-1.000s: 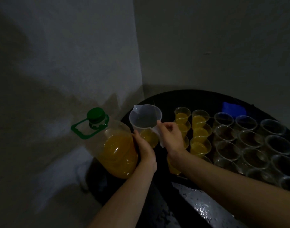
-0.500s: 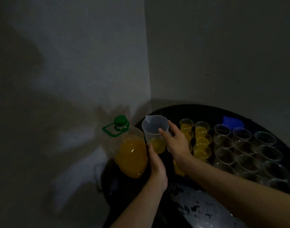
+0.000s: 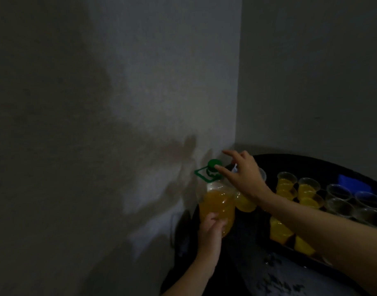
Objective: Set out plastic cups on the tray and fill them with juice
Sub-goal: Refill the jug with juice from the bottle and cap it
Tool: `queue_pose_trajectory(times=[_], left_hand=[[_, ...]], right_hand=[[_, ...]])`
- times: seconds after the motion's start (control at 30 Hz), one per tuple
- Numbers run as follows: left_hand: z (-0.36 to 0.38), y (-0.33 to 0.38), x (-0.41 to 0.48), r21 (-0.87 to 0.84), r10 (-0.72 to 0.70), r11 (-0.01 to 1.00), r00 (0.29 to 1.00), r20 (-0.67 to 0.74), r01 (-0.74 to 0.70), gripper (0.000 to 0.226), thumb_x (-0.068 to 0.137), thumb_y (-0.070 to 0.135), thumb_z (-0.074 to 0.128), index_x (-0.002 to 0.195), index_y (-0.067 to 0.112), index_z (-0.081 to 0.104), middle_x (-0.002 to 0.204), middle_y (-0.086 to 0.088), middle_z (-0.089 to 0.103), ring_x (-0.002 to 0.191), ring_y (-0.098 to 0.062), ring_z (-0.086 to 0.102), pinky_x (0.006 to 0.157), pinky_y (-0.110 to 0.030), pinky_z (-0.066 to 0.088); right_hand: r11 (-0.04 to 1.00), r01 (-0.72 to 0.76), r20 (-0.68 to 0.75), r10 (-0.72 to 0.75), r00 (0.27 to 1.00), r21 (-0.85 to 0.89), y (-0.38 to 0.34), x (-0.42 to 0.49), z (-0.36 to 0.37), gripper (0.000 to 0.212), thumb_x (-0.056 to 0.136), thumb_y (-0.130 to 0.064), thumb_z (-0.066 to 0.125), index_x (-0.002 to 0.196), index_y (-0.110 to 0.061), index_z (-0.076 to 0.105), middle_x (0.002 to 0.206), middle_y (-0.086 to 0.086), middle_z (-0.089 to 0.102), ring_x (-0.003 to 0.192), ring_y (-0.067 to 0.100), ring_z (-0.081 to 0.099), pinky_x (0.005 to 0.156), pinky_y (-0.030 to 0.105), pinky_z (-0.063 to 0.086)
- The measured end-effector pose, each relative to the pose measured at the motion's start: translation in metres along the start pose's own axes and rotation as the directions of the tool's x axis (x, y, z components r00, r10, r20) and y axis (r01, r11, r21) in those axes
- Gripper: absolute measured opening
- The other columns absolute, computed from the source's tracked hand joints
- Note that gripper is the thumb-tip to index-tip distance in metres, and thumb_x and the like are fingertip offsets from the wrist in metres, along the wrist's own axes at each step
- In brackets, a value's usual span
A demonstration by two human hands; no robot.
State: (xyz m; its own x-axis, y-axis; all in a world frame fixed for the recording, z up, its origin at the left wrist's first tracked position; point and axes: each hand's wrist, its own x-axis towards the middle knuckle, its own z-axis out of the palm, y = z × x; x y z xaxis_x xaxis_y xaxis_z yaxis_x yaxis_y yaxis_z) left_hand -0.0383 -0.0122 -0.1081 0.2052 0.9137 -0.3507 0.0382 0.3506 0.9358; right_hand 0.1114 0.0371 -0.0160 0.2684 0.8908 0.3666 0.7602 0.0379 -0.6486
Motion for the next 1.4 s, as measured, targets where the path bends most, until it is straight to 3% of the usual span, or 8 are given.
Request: queue_pose_trajectory(times=[0.13, 0.33, 0.43, 0.67, 1.03, 1.23, 1.3, 1.4], left_hand=[[-0.017, -0.01, 0.025, 0.091, 0.093, 0.993, 0.982, -0.165, -0.079, 0.028, 0.086, 0.019, 0.078, 0.104, 0.026, 0.057, 0.095, -0.006, 0.069, 0.094, -0.024, 0.068, 0.076, -0.027, 0.051], [-0.01, 0.004, 0.046, 0.446, 0.227, 0.889, 0.947, -0.228, -0.106, 0.127, 0.059, 0.043, 0.095, 0.157, 0.03, 0.015, 0.158, -0.002, 0.022, 0.147, -0.026, 0.028, 0.117, -0.053, 0.036], [-0.003, 0.007, 0.06, 0.497, 0.326, 0.838, 0.937, -0.121, -0.227, 0.144, 0.056, 0.04, 0.097, 0.159, 0.035, -0.003, 0.165, 0.002, 0.009, 0.153, -0.023, 0.013, 0.122, -0.053, 0.025], [-0.005, -0.007, 0.088, 0.361, 0.418, 0.86, 0.904, -0.088, -0.362, 0.136, 0.048, 0.023, 0.101, 0.151, 0.047, 0.015, 0.15, 0.013, 0.027, 0.14, -0.016, 0.036, 0.112, -0.043, 0.043], [-0.01, 0.005, 0.08, 0.434, 0.435, 0.827, 0.896, -0.089, -0.358, 0.126, 0.052, 0.033, 0.099, 0.151, 0.04, 0.02, 0.151, 0.004, 0.036, 0.137, -0.017, 0.041, 0.105, -0.03, 0.038], [-0.009, 0.001, 0.077, 0.42, 0.465, 0.818, 0.882, -0.081, -0.392, 0.132, 0.052, 0.027, 0.1, 0.154, 0.037, 0.017, 0.151, 0.006, 0.032, 0.137, -0.008, 0.034, 0.112, -0.028, 0.032], [-0.01, -0.001, 0.08, 0.423, 0.457, 0.822, 0.885, -0.09, -0.382, 0.134, 0.049, 0.026, 0.101, 0.152, 0.042, 0.015, 0.149, 0.009, 0.031, 0.139, -0.013, 0.037, 0.116, -0.036, 0.036], [-0.009, 0.003, 0.078, 0.441, 0.43, 0.822, 0.901, -0.065, -0.36, 0.132, 0.055, 0.028, 0.099, 0.155, 0.036, 0.014, 0.153, 0.004, 0.031, 0.141, -0.018, 0.037, 0.111, -0.03, 0.032]], right_hand=[[0.988, 0.11, 0.086, -0.102, 0.991, -0.105, -0.008, 0.012, 0.007, 0.059, 0.085, -0.057, 0.067, 0.135, -0.026, 0.057, 0.103, -0.002, 0.047, 0.097, 0.014, 0.047, 0.076, 0.024, 0.039], [0.981, 0.142, 0.111, -0.127, 0.986, -0.133, -0.018, 0.023, 0.013, 0.039, 0.087, -0.05, 0.068, 0.106, -0.018, 0.059, 0.091, -0.008, 0.065, 0.078, 0.007, 0.062, 0.067, 0.025, 0.055], [0.939, 0.16, 0.124, -0.127, 0.984, -0.303, -0.024, 0.031, 0.014, 0.04, 0.088, -0.057, 0.064, 0.093, -0.02, 0.049, 0.08, -0.005, 0.06, 0.068, 0.013, 0.059, 0.056, 0.032, 0.051], [0.886, 0.301, 0.333, -0.182, 0.925, -0.352, -0.027, 0.043, 0.012, 0.033, 0.097, -0.045, 0.058, 0.094, -0.019, 0.038, 0.071, -0.008, 0.045, 0.066, 0.017, 0.05, 0.06, 0.03, 0.039], [0.791, 0.571, 0.705, -0.276, 0.654, -0.22, -0.021, 0.068, -0.016, 0.043, 0.095, -0.028, 0.06, 0.135, -0.022, 0.044, 0.118, 0.003, 0.043, 0.1, 0.021, 0.053, 0.082, 0.032, 0.052], [0.763, 0.432, 0.535, -0.135, 0.834, -0.481, -0.037, 0.059, -0.008, 0.065, 0.087, -0.073, 0.047, 0.131, -0.026, 0.043, 0.11, -0.002, 0.054, 0.094, 0.02, 0.058, 0.075, 0.039, 0.054], [0.701, 0.463, 0.537, -0.134, 0.833, -0.543, -0.039, 0.061, -0.004, 0.051, 0.091, -0.07, 0.045, 0.104, -0.021, 0.049, 0.092, -0.002, 0.057, 0.082, 0.02, 0.059, 0.067, 0.035, 0.048], [0.733, 0.516, 0.619, -0.165, 0.767, -0.443, -0.035, 0.067, -0.008, 0.03, 0.097, -0.049, 0.054, 0.105, -0.02, 0.052, 0.098, 0.001, 0.057, 0.089, 0.023, 0.06, 0.07, 0.036, 0.048]])
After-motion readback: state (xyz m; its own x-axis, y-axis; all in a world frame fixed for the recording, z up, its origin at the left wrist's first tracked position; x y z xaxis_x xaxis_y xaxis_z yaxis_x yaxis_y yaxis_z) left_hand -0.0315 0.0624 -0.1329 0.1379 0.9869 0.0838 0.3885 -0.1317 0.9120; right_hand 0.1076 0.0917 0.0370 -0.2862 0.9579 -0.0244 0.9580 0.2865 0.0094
